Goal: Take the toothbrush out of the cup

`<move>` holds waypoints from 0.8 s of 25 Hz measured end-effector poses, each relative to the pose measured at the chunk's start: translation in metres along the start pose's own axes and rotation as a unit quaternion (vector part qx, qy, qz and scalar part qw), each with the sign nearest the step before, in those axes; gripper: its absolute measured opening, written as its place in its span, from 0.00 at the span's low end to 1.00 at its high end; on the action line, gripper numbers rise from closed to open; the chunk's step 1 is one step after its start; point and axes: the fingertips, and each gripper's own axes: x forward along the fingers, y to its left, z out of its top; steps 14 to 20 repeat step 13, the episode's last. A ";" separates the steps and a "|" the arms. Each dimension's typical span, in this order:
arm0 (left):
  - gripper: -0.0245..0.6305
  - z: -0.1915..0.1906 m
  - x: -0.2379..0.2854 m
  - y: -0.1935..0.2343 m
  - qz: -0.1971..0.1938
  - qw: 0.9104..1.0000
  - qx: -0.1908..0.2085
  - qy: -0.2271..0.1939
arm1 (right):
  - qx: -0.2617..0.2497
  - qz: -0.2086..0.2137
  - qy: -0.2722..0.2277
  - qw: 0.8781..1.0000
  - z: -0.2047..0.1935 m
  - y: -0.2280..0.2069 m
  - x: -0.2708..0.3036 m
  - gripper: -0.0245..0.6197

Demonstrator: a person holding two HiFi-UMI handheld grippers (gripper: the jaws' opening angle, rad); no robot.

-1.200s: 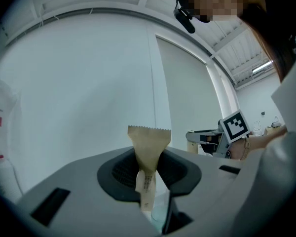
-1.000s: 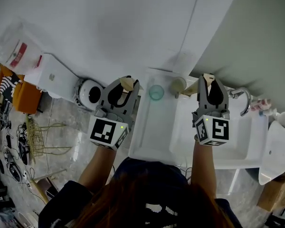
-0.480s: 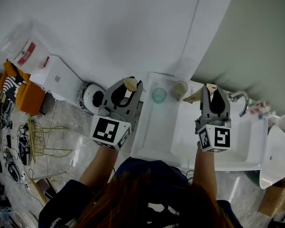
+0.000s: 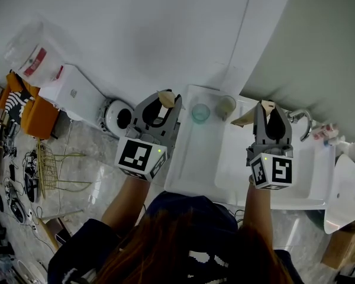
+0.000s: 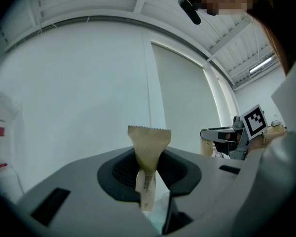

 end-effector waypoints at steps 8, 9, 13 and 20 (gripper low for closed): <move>0.19 -0.001 0.003 -0.004 -0.003 1.000 -0.003 -0.002 | 0.007 0.000 0.003 1.000 -0.004 -0.003 -0.002 0.22; 0.19 -0.001 0.003 -0.005 -0.003 1.000 -0.002 -0.002 | 0.008 -0.001 0.002 1.000 -0.004 -0.004 -0.003 0.22; 0.19 -0.001 0.004 -0.006 -0.006 1.000 -0.003 -0.002 | 0.008 -0.003 0.000 1.000 -0.003 -0.005 -0.003 0.22; 0.19 -0.001 0.004 -0.006 -0.006 1.000 -0.003 -0.002 | 0.008 -0.003 0.000 1.000 -0.003 -0.005 -0.003 0.22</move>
